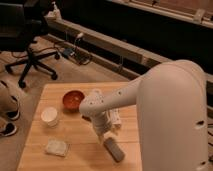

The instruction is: Place the eraser in the ceramic cup

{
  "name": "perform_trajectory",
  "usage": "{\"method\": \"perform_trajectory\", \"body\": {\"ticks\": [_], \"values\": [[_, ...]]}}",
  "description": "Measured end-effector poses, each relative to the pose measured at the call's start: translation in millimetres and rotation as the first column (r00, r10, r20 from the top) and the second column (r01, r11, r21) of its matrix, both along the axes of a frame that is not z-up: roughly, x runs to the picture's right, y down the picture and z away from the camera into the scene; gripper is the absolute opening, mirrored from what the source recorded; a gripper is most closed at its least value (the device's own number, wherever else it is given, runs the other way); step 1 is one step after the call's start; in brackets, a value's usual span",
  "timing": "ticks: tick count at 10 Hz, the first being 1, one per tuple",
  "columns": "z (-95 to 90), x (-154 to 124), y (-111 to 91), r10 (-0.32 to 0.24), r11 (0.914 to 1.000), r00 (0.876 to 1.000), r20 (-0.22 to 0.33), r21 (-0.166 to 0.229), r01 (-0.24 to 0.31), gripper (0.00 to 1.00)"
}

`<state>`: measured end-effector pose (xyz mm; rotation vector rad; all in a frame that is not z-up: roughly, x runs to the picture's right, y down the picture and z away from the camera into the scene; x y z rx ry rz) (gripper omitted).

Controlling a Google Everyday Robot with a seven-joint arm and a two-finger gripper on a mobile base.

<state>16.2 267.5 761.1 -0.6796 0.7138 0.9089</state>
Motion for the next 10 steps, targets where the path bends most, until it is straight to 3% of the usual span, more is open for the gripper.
{"method": "perform_trajectory", "body": {"ticks": [6,10], "values": [[10.2,-2,17,-0.034,0.9993,0.999,0.000,-0.015,0.034,0.63],[17.6,1,24,-0.050,0.9981,0.999,-0.015,-0.036,0.049,0.25]]}}
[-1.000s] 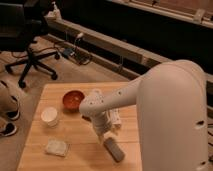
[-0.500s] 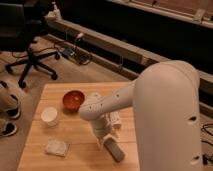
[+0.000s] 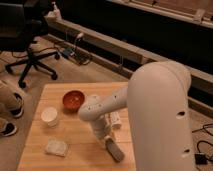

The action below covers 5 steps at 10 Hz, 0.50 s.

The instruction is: Place the eraser in the ceramic cup

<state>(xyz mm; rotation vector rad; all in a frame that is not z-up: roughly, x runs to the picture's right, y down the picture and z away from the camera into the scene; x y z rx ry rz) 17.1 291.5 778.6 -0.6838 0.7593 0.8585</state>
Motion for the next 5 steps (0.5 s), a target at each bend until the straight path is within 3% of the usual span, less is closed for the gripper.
{"method": "perform_trajectory", "body": {"ticks": [2,4,5], "values": [[2.3,-3,-9,-0.006,0.9999,1.000,-0.003,0.015,0.006,0.05],[-3.5,-21,-50,0.020,0.9952,1.000,0.012,0.096,-0.021,0.00],[-11.6,-39,-83,0.034,0.9866,0.999,0.033,0.159,-0.039,0.00]]}}
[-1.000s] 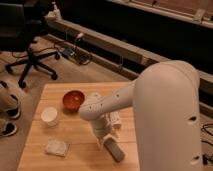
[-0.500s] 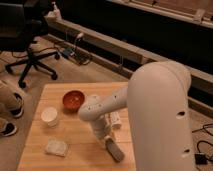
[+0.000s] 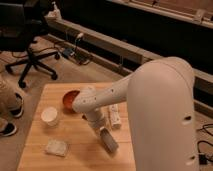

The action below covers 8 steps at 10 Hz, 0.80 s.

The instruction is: Place the eraser in the ceramic cup

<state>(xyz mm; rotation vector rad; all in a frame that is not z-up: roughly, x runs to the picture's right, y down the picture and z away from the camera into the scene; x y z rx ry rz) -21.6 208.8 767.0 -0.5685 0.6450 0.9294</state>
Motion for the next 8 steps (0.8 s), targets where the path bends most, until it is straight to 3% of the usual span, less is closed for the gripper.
{"method": "perform_trajectory", "body": {"ticks": [1,3,6,8], "values": [[-11.1,-20,-33,0.017,0.9979,0.999,0.029,0.062,-0.019,0.00],[-29.9,-58,-90,0.036,0.9838,0.995,0.096,0.172,-0.052,0.00],[-43.2,-110,-163,0.050,0.9410,0.974,0.223,0.316,-0.120,0.00],[-48.4,-142,-194,0.038,0.9132,0.950,0.311,0.375,-0.159,0.00]]}}
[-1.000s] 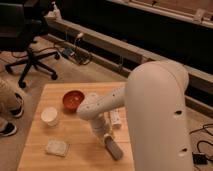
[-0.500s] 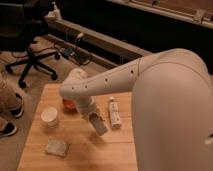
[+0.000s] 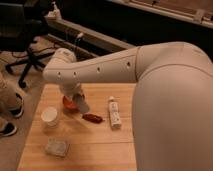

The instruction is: Place the eraser in the ceramic cup

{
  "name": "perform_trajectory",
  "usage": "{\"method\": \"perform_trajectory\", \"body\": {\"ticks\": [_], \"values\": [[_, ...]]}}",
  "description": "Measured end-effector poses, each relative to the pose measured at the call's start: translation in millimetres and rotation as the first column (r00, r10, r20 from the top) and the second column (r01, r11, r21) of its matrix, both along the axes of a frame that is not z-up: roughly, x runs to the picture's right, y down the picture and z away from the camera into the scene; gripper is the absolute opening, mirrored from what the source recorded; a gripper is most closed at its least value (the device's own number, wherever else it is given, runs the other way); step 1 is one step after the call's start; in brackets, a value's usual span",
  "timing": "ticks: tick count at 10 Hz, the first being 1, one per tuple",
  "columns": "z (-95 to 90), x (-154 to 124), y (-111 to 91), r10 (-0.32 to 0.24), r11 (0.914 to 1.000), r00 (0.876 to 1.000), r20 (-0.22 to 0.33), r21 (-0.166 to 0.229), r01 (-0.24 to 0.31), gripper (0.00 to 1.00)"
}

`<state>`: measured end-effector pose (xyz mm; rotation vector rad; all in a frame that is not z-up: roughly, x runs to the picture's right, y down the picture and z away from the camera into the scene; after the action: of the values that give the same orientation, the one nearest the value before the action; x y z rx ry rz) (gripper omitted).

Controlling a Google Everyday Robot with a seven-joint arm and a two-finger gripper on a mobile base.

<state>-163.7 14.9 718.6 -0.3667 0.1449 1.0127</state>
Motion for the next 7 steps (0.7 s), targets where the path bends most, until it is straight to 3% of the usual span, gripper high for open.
{"method": "perform_trajectory", "body": {"ticks": [2,3,5,7], "values": [[-6.1,-34,-22,0.001,0.9980,0.995,0.097,0.063,-0.007,0.00],[-10.5,-59,-28,-0.007,0.9959,0.986,0.164,0.090,-0.008,0.00],[-15.8,-92,-28,-0.021,0.9938,0.966,0.257,0.111,-0.008,0.00],[-15.9,-112,-17,-0.042,0.9940,0.948,0.316,0.109,0.008,0.00]]}}
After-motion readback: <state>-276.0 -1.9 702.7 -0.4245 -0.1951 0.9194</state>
